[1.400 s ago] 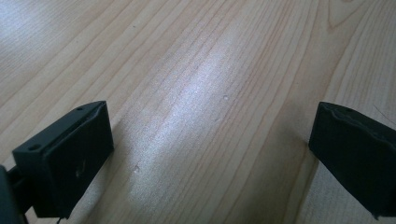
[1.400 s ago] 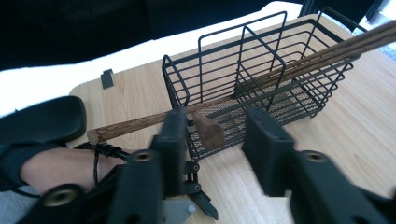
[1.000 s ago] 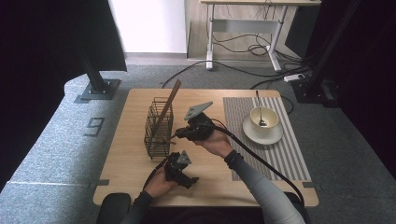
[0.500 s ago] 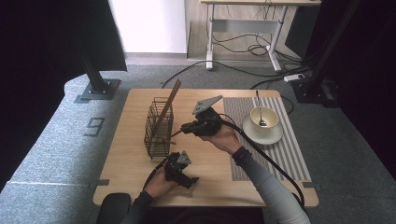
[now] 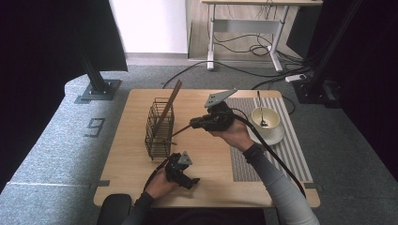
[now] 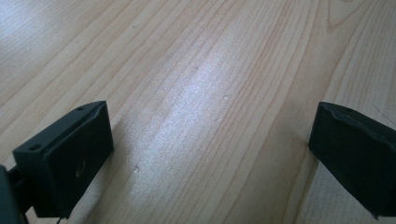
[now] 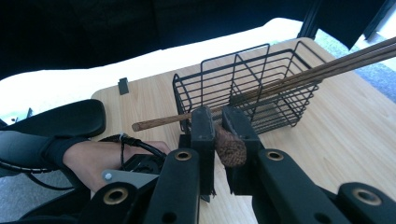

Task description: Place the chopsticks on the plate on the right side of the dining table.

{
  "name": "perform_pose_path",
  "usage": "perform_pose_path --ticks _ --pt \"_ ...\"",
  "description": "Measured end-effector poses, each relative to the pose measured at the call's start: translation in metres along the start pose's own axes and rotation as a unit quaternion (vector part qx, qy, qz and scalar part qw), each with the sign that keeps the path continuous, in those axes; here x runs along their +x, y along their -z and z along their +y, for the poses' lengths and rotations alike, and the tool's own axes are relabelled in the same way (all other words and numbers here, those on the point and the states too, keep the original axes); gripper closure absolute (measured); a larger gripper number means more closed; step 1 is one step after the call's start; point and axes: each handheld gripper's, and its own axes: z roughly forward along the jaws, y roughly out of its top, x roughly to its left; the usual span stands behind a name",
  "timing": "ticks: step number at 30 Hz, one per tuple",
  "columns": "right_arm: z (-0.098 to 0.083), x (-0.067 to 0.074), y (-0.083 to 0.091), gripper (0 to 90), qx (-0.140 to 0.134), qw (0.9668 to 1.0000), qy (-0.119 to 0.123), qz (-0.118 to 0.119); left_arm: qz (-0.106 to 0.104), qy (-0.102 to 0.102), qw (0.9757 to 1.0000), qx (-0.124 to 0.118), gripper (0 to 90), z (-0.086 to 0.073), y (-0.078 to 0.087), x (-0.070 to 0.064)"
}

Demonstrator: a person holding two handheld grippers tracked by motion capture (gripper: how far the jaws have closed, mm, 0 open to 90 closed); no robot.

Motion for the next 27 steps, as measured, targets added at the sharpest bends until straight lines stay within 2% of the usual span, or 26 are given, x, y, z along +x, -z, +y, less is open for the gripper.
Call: perform_pose_path --ticks 8,15,23,27 --pt "0.002 -0.003 0.02 83.1 -0.017 0.9998 -0.004 -0.006 0.0 -0.001 1.0 0.0 0.0 0.0 0.0 0.0" --pt "0.001 -0.007 0.043 83.1 -0.03 0.9991 -0.008 -0.028 -0.001 0.001 1.0 -0.001 0.0 0.0 0.0 0.0" --pt "-0.008 -0.013 0.062 83.1 -0.037 0.9979 -0.014 -0.051 0.0 0.003 1.0 0.001 0.6 0.001 0.001 -0.001" --pt "-0.019 -0.017 0.072 83.1 -0.039 0.997 -0.02 -0.063 0.003 0.007 1.0 0.006 2.6 0.003 0.001 -0.001"
